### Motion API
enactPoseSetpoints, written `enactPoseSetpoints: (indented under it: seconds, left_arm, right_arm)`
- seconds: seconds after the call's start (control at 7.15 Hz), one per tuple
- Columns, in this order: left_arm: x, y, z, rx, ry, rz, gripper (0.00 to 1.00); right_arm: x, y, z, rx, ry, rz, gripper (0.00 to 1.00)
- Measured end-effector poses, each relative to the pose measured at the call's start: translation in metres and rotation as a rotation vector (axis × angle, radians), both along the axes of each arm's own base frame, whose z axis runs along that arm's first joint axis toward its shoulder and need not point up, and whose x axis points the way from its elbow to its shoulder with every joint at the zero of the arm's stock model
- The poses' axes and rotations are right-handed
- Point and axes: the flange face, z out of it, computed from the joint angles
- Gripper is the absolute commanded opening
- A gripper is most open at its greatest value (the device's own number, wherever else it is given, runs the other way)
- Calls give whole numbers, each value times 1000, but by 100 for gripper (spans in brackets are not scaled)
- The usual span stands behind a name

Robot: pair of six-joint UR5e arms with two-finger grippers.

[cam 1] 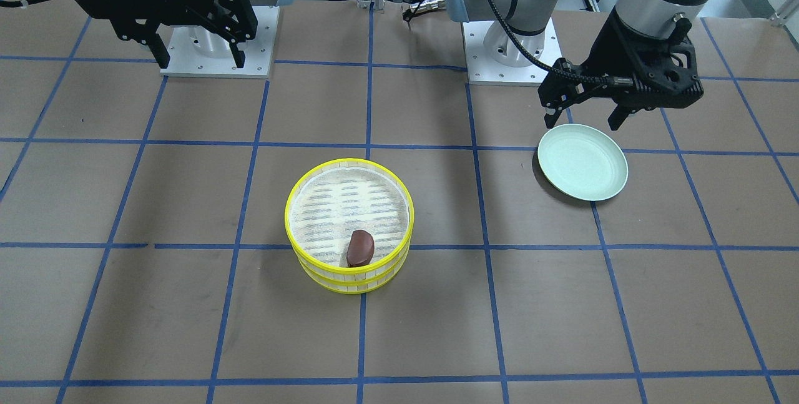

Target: Place buns in different layers of steamer

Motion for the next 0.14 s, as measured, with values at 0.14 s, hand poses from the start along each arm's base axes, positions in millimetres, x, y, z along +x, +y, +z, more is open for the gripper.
enactPoseSetpoints:
  seconds: [0.14]
  left_arm:
    - [-1,2,5,-9,-6,2,100]
  right_arm:
    - [0,0,0,0,0,0,100]
